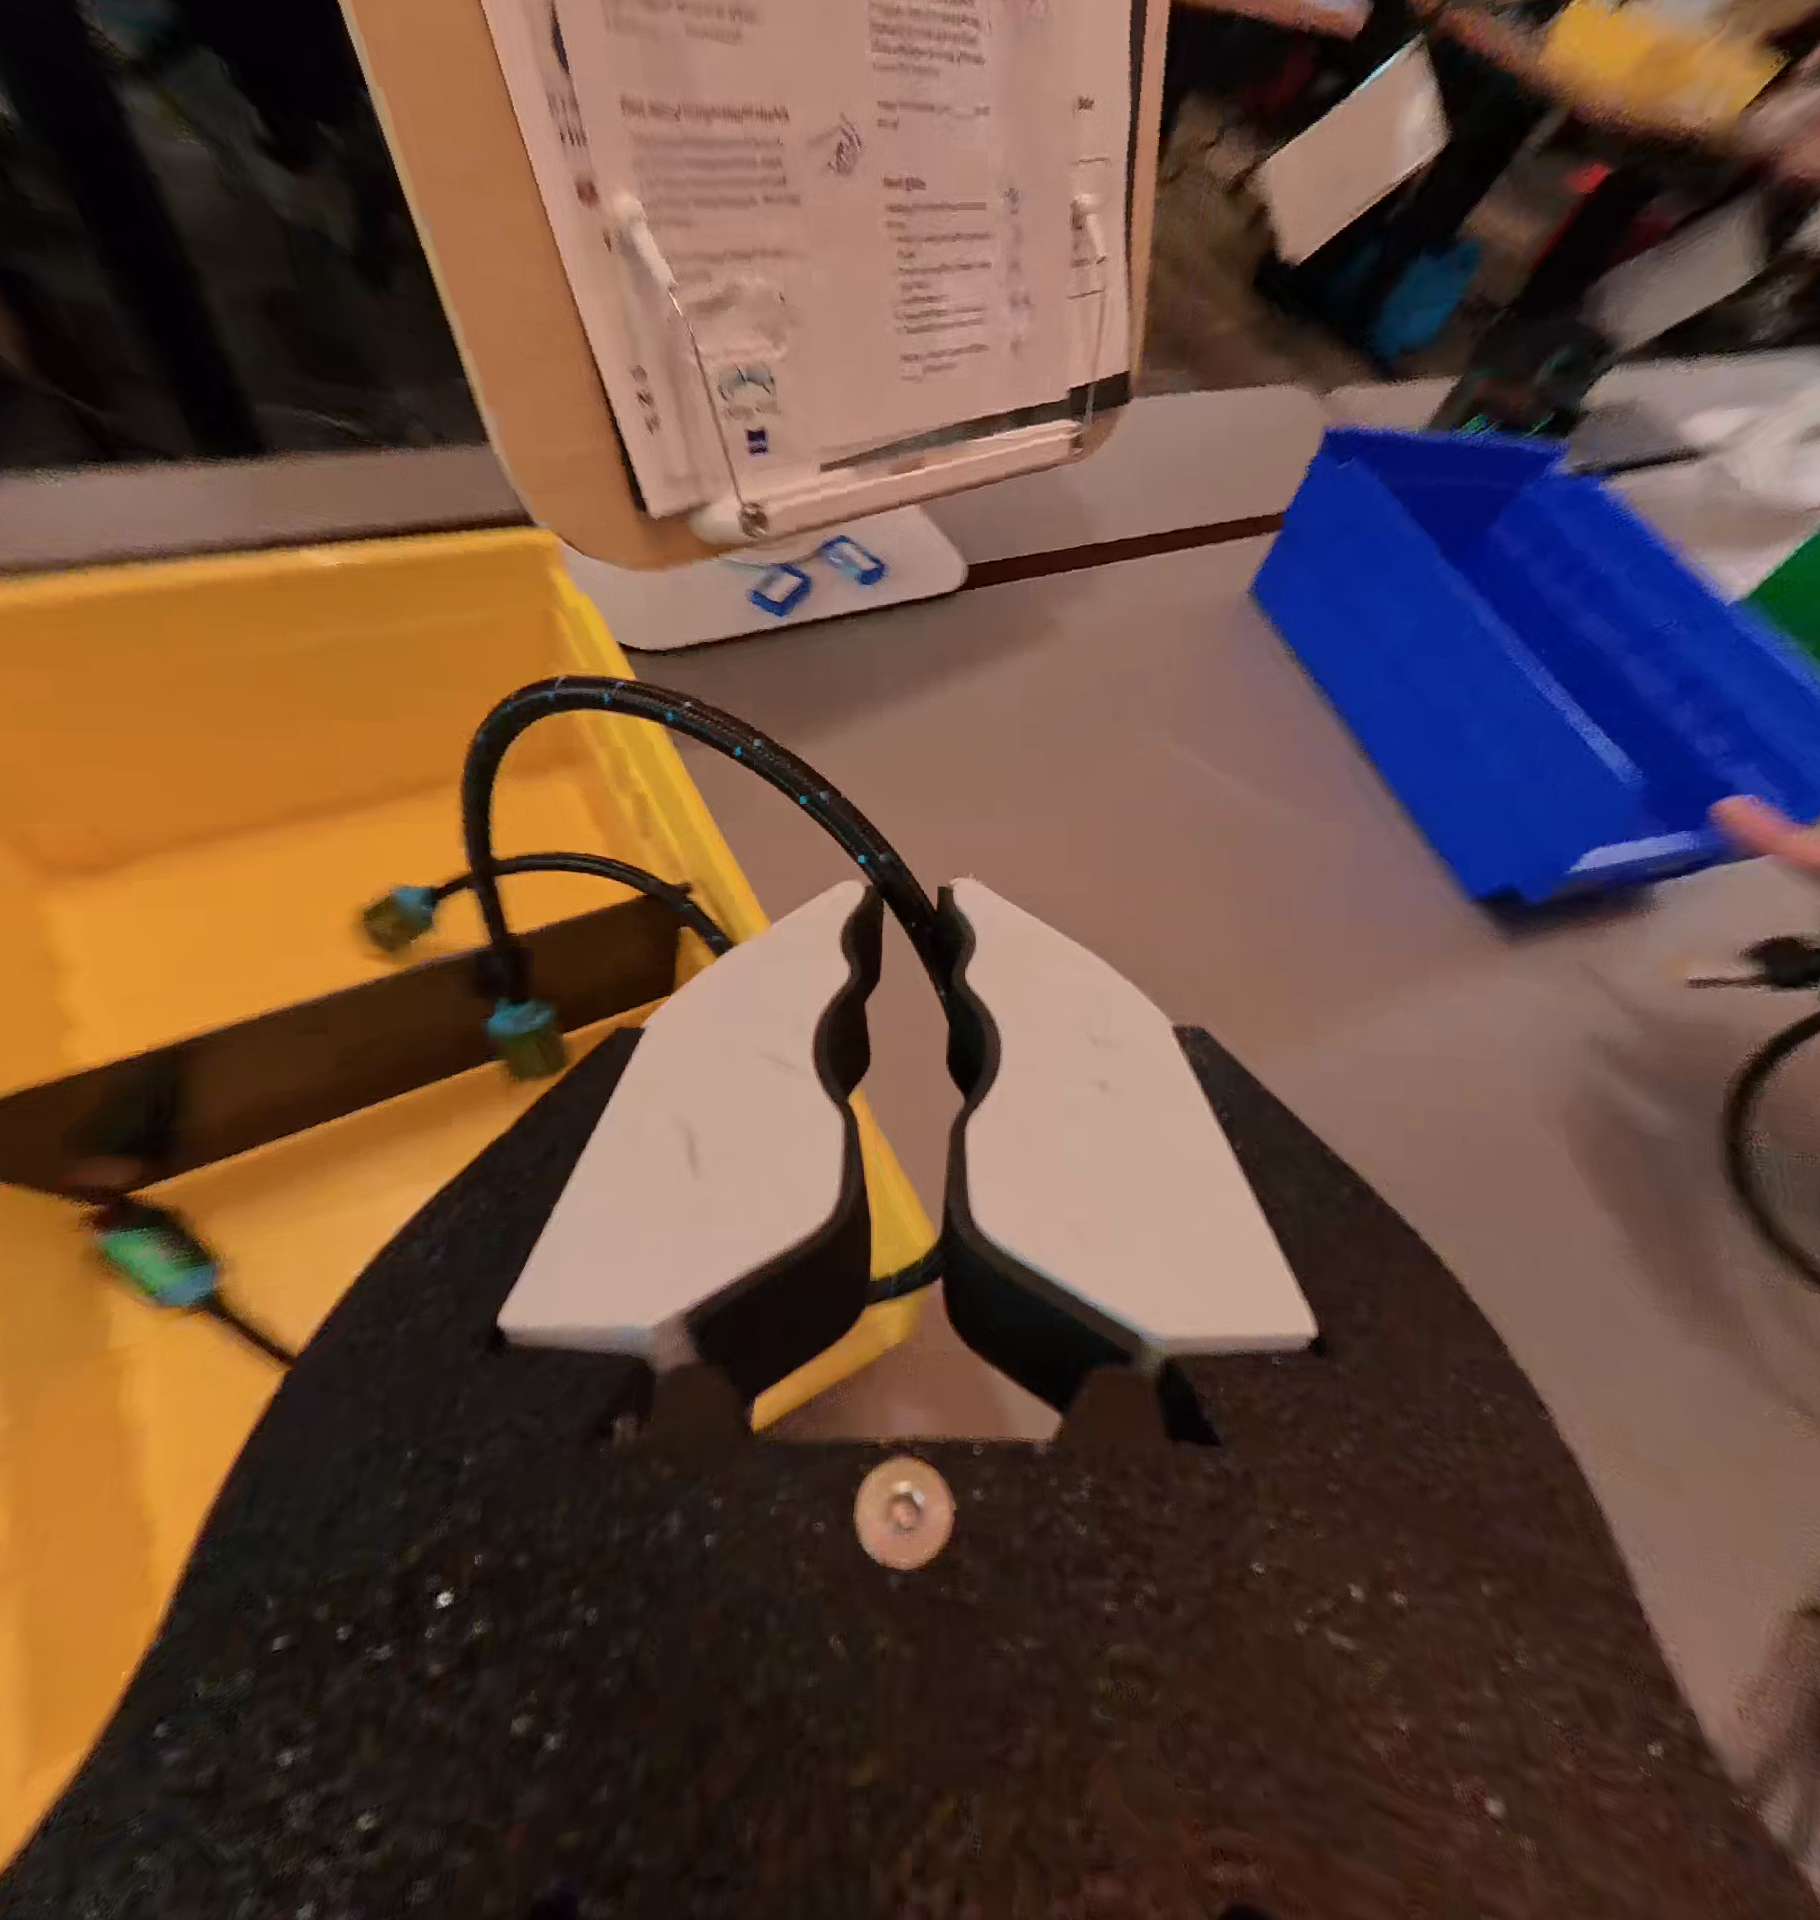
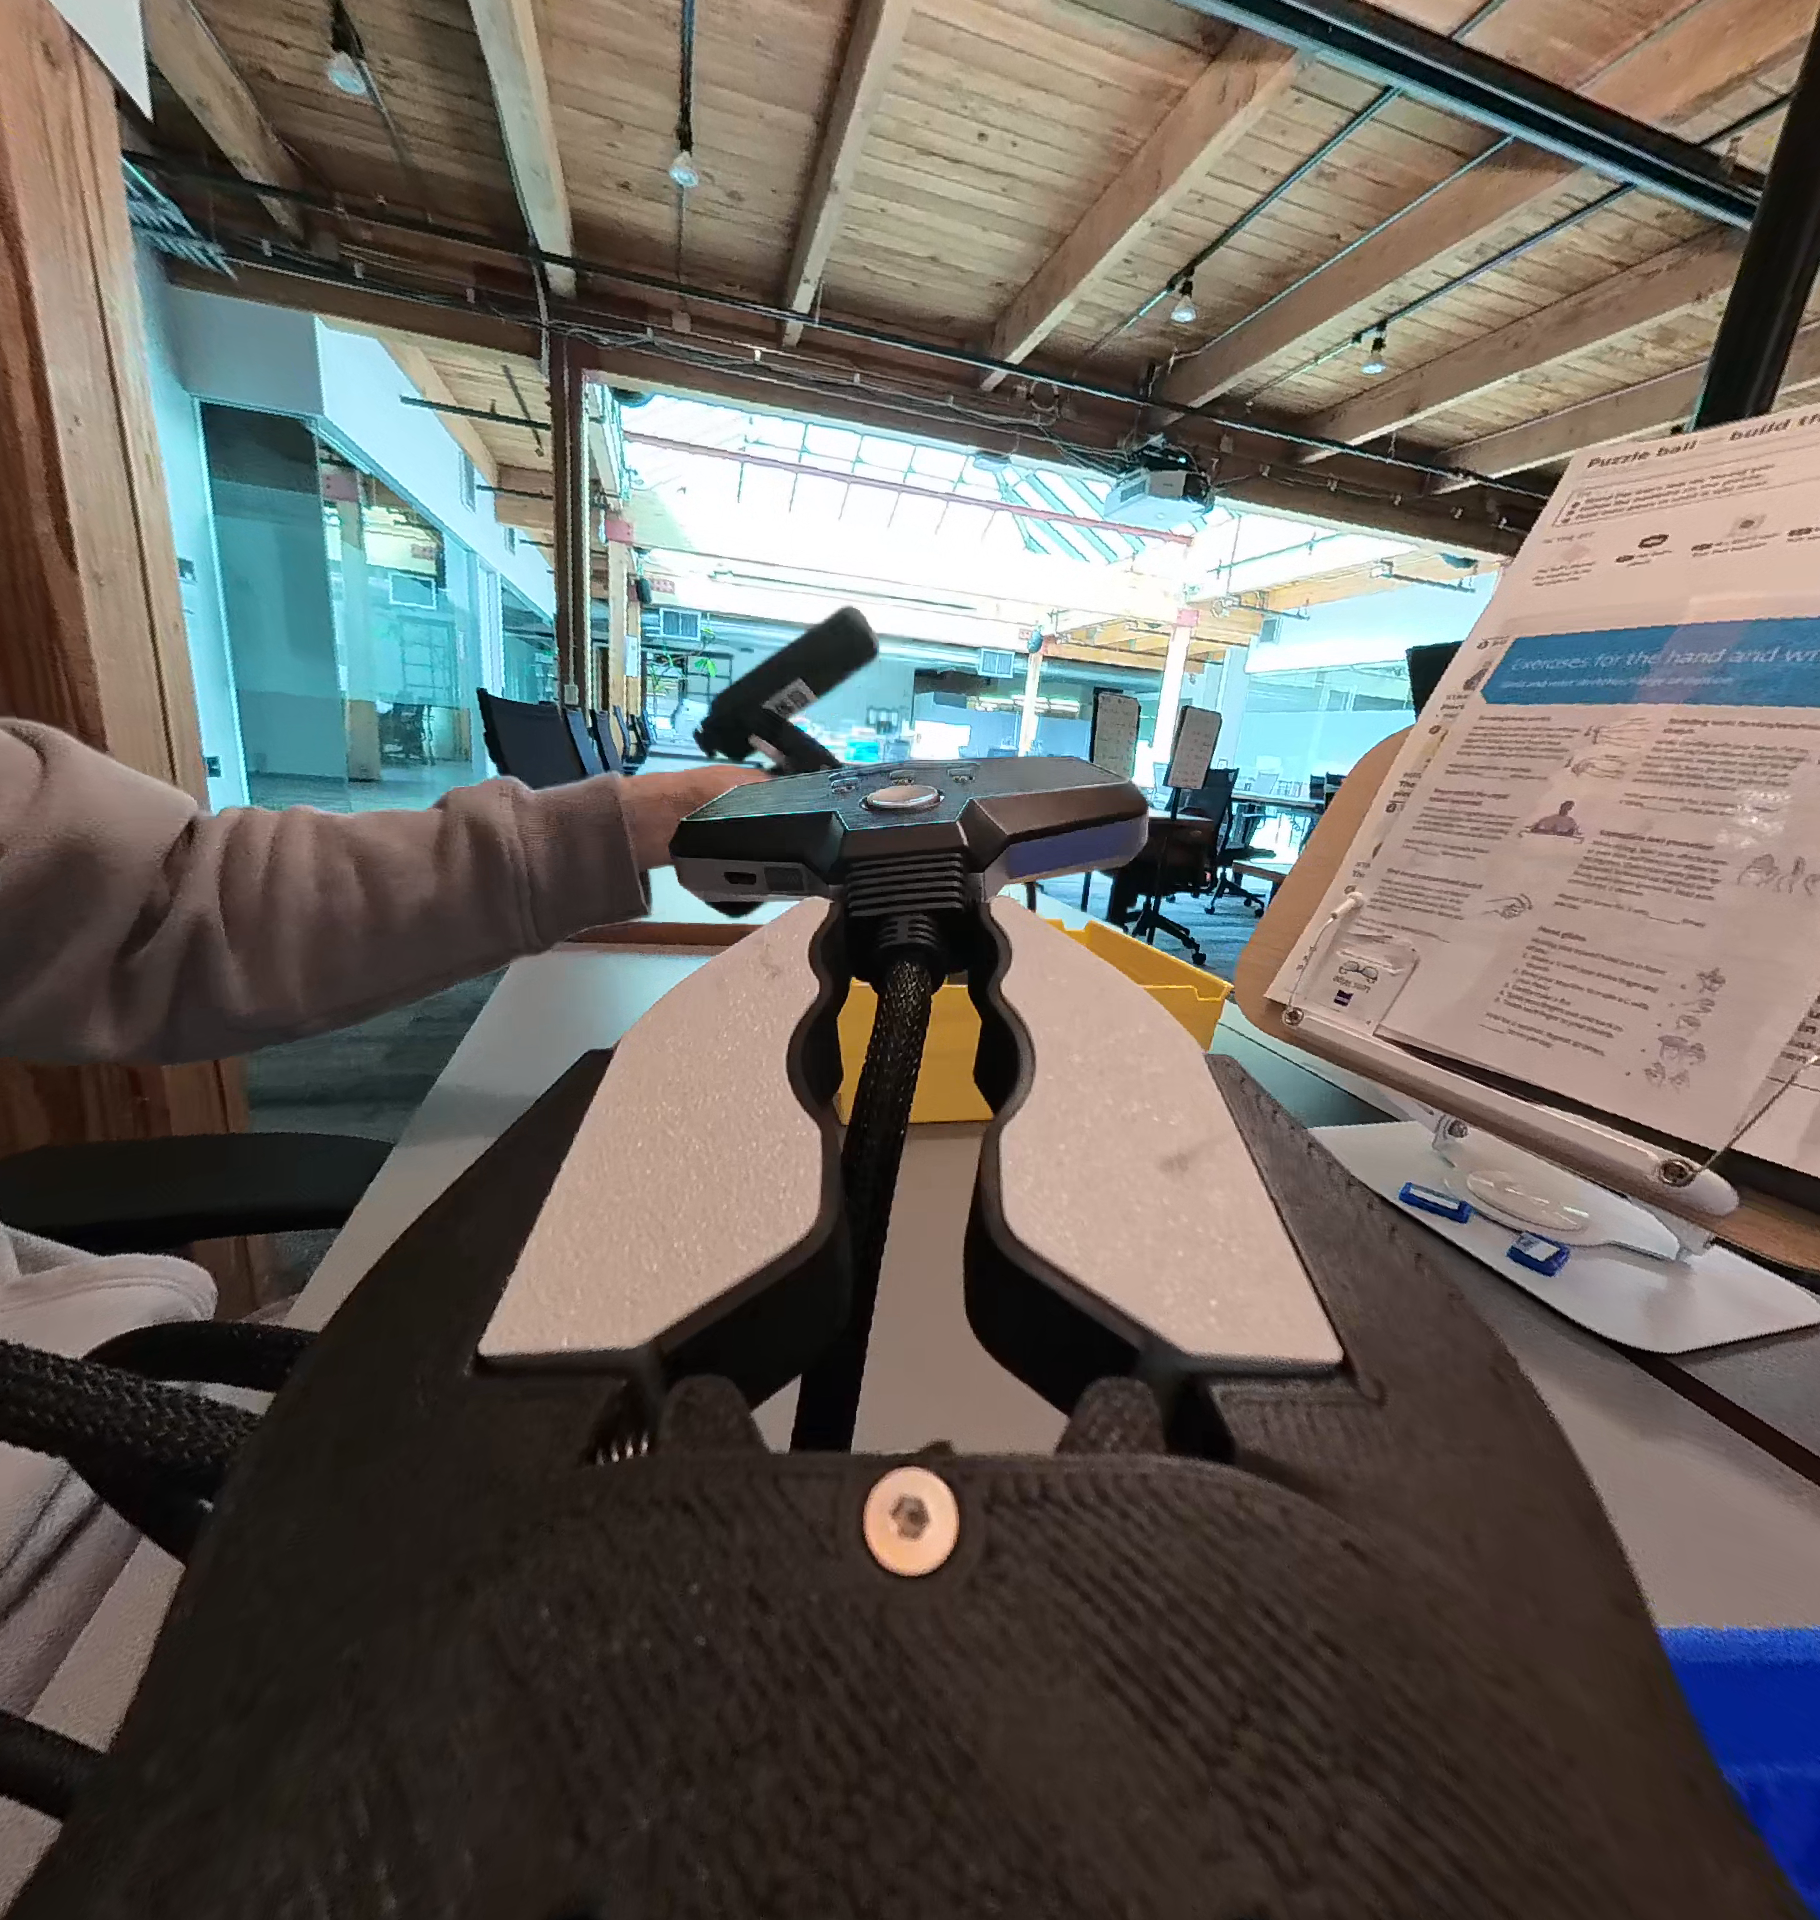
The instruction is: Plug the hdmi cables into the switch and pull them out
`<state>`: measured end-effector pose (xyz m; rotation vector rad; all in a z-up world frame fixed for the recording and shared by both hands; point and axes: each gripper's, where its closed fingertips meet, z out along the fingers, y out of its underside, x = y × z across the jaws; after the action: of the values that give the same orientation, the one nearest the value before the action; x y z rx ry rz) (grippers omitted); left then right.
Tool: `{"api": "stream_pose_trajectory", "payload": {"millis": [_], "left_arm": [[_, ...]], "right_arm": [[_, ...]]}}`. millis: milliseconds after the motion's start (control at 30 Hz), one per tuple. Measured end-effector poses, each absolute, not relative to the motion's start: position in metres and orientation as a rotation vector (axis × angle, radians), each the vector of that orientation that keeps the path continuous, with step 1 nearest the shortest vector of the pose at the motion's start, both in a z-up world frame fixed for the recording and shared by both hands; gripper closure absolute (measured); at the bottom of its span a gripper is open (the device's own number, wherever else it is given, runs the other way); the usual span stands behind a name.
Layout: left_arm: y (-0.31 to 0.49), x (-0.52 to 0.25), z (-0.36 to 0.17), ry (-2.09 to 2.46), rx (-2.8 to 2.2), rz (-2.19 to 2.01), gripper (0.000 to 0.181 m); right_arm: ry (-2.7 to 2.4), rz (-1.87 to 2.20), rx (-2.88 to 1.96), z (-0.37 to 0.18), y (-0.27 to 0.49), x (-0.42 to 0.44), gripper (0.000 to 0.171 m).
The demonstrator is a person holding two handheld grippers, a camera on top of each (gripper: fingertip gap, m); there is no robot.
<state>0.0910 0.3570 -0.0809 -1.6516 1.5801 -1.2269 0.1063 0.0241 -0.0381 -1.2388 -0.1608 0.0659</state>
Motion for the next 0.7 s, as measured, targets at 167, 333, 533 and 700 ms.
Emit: {"api": "stream_pose_trajectory", "payload": {"millis": [167,333,533,700], "left_arm": [[0.323,0.07,-0.012,1.61,-1.32,-0.978,0.173],[0.227,0.056,0.01,1.834,-0.682,-0.865,0.174],[0.153,0.043,-0.103,2.083,-0.095,-0.626,0.174],[0.135,0.026,-0.194,2.226,0.072,-0.49,0.175]], "right_arm": [[-0.144,0.086,-1.196,-0.033,0.017,0.11,0.149],[-0.137,0.044,-1.177,-0.026,0.006,0.114,0.149],[-0.123,-0.002,-1.114,-0.01,-0.024,0.121,0.149],[-0.101,-0.002,-1.098,-0.012,-0.031,0.128,0.149]]}}
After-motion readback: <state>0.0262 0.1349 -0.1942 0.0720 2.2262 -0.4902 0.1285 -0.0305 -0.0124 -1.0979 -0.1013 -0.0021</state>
